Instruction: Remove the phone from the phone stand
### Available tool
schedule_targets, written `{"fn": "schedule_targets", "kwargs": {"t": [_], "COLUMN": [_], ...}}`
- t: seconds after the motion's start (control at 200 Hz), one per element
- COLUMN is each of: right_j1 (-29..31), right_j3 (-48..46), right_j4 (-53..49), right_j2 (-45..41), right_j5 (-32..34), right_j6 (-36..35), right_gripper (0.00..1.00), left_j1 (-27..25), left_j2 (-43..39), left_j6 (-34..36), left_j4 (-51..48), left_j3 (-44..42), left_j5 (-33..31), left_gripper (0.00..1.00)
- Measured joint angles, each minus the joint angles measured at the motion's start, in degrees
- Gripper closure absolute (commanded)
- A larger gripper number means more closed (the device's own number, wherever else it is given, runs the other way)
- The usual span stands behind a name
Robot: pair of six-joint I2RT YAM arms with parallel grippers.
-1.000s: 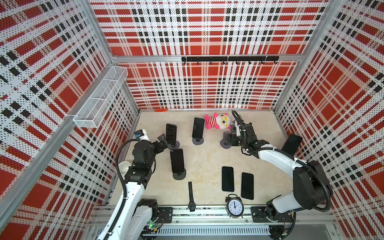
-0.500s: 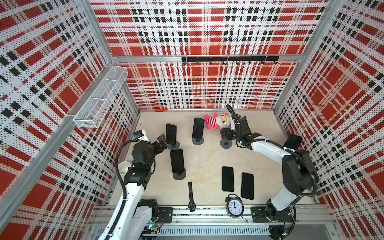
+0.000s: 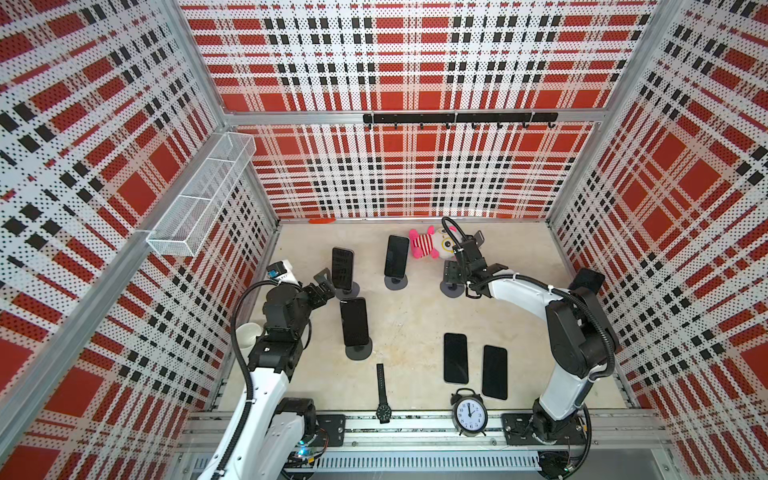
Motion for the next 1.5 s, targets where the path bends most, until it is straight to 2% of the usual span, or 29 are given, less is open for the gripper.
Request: {"fn": "schedule_targets", "kwargs": {"t": [0.14,0.266,0.521,0.787,1.132,1.318,1.498], "right_j1": [0.0,0.17,0.26,-1.11,-7.1,-7.65,-7.65], "right_j3": [1.42,1.95,2.47,5.16,5.86,5.86,5.86], "right_j4": [-0.09,-0.07,-0.44,-1.42,-2.56,-2.64,-2.67], "right_j2": [1.25,1.95,2.1,2.51,2.93,3.41,4.5], "right_j5": [-0.04,-0.09,0.15,1.01,1.03,1.01,0.96], "right_j6": [1.09,1.64,2.03,0.87,-0.7,-2.05,-2.29], "right_gripper": [0.25,0.35,0.38,0.39,0.38,0.38,0.31], "left_j1": [0.0,0.0,0.0,0.0,0.02,0.02,0.07], "left_j2": [-0.13,-0.17,-0.17,-0.17,-0.17,-0.17,-0.17], "left_j6": [-0.09,-0.13,-0.13,-0.11,-0.11,-0.11,-0.11], "left_j4": [0.04,0.13,0.33,0.33,0.33,0.35,0.33], "left_j3": [0.0,0.0,0.0,0.0,0.0,0.0,0.0], "left_j5": [0.17,0.2,0.17,0.15,0.13,0.13,0.13], "left_gripper": [0.02,0.02,0.02,0.02,0.02,0.02,0.02]}}
